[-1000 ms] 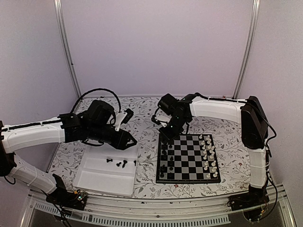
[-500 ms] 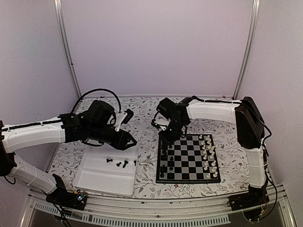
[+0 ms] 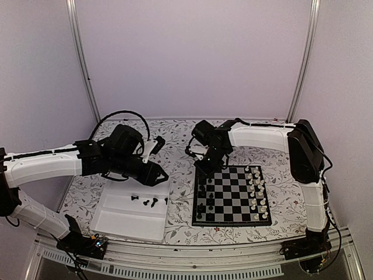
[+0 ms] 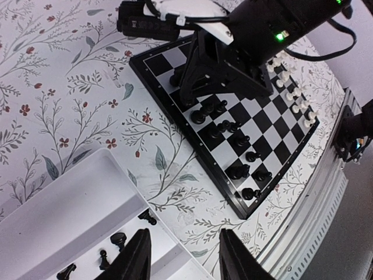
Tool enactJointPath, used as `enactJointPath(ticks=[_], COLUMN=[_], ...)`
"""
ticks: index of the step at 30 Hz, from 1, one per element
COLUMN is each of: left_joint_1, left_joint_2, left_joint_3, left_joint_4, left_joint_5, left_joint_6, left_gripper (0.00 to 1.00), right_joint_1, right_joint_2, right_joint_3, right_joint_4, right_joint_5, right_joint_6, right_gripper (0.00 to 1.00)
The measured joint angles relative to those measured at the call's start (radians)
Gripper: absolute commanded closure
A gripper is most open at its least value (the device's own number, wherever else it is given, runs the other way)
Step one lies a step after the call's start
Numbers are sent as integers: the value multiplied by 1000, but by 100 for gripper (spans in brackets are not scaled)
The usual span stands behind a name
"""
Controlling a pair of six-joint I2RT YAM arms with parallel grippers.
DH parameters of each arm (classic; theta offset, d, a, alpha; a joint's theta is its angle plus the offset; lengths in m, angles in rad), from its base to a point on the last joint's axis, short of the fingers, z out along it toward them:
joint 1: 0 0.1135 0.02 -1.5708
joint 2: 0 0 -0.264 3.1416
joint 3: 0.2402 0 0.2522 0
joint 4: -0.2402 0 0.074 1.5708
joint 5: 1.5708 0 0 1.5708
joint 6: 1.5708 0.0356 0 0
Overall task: Set up the chess pieces on the board
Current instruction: Place the chess piece on the chessboard, then pick up the chess piece from the storage box.
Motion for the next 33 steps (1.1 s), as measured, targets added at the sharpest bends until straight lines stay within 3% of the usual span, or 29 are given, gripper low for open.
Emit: enactJointPath(ticks=[12, 17, 23, 33], left_joint_1=[0, 13, 90, 219], left_joint_2=[4, -5, -39, -69], left_joint_3=[-11, -42, -195, -253], left_joint_4=[-50, -161, -218, -200], left_joint_5=[-43, -167, -172, -147], left_joint_6=[-40, -196, -354, -416], left_gripper=[56, 56, 57, 70], right_joint_1=[0, 0, 0, 0], right_joint_2=[8, -11, -84, -153], right_joint_3=[76, 161, 166, 88], right_joint_4=[-52, -74, -81, -75], right_joint_5=[16, 16, 3, -8], right_joint_6=[0, 12, 31, 37], right_gripper=[68, 66, 66, 65])
